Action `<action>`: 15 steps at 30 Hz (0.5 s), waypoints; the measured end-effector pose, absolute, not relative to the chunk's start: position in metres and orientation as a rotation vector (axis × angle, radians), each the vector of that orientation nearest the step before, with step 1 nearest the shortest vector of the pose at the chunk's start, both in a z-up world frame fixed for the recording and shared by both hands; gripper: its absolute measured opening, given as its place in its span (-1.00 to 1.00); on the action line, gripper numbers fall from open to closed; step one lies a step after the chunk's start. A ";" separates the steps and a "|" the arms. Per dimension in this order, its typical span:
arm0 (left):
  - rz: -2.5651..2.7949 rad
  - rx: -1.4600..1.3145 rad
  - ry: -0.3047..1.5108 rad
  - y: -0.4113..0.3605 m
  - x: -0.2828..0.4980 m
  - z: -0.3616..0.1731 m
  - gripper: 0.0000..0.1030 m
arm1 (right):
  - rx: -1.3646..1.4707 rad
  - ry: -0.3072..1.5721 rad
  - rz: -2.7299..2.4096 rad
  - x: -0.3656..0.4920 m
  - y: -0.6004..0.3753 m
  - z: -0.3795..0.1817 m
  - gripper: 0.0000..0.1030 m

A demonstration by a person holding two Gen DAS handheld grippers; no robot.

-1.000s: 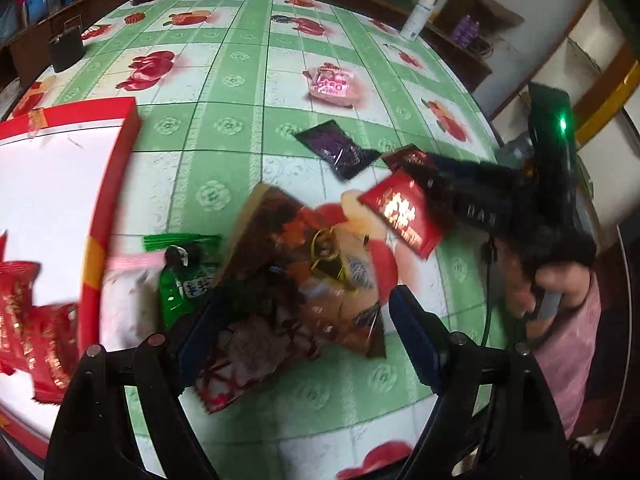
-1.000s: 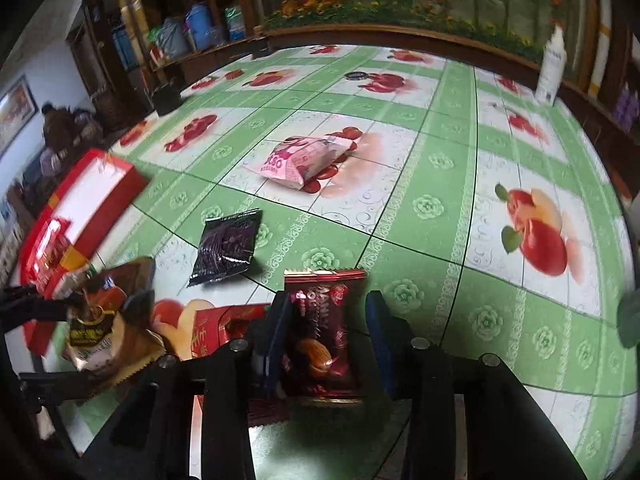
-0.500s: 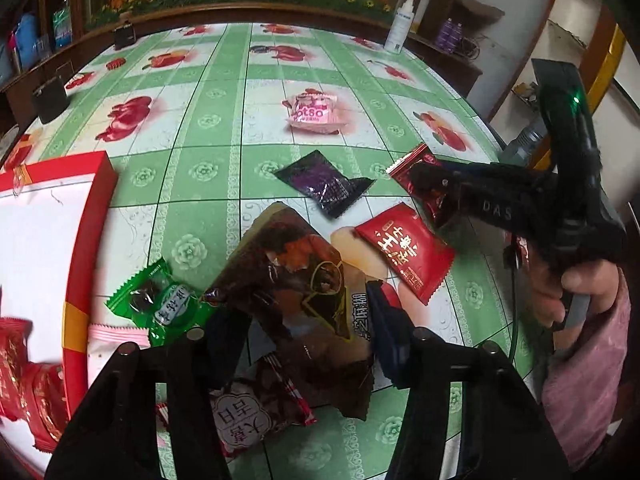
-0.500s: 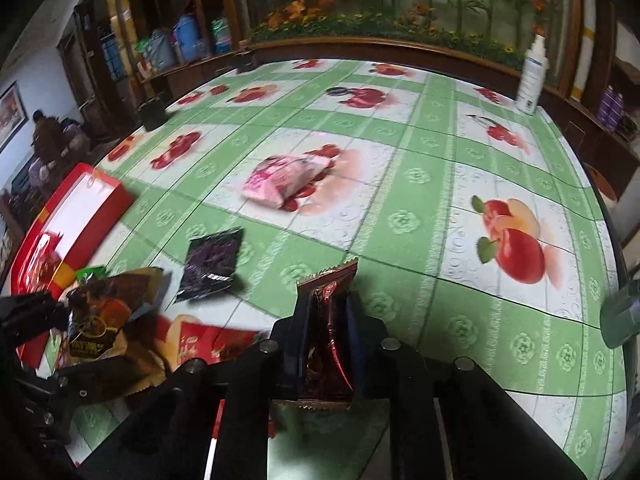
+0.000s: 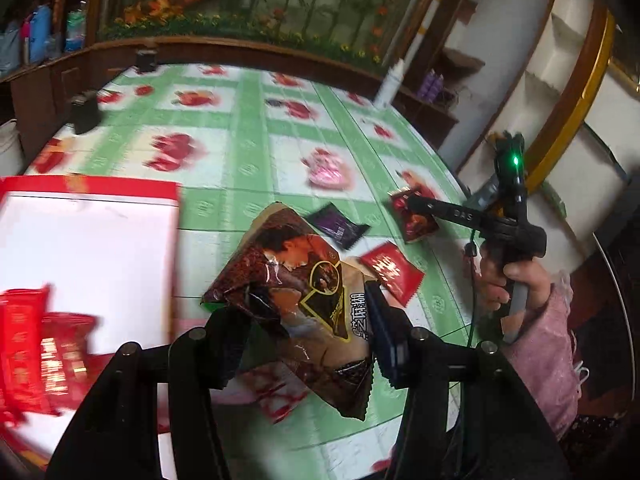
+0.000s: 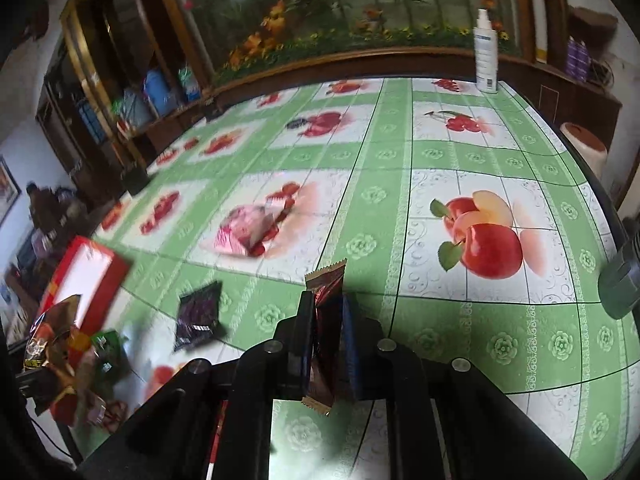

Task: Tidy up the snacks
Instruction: 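Carry both brown snacks to the white tray and open both tools over it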

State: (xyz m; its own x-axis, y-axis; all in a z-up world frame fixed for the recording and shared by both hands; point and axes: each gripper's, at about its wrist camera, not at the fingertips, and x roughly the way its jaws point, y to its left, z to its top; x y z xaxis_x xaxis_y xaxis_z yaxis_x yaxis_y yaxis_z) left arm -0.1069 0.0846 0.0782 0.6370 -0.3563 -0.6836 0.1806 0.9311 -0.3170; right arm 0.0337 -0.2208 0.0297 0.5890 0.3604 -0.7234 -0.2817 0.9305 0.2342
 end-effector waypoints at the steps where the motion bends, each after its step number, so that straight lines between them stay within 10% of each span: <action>1: -0.302 -0.231 0.817 0.091 -0.111 0.081 0.02 | 0.121 0.860 0.378 0.035 -0.224 0.031 -0.72; 15: -0.285 -0.369 0.751 0.177 -0.140 0.090 0.02 | 0.433 0.874 0.566 0.036 -0.223 0.033 -0.72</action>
State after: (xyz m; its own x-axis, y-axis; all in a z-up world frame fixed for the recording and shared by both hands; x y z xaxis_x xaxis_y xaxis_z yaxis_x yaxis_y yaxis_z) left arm -0.1402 0.1772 0.0896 0.6977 -0.3791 -0.6079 0.1197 0.8983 -0.4228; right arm 0.0361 -0.2231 0.0329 0.5127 0.6234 -0.5904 -0.2833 0.7719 0.5691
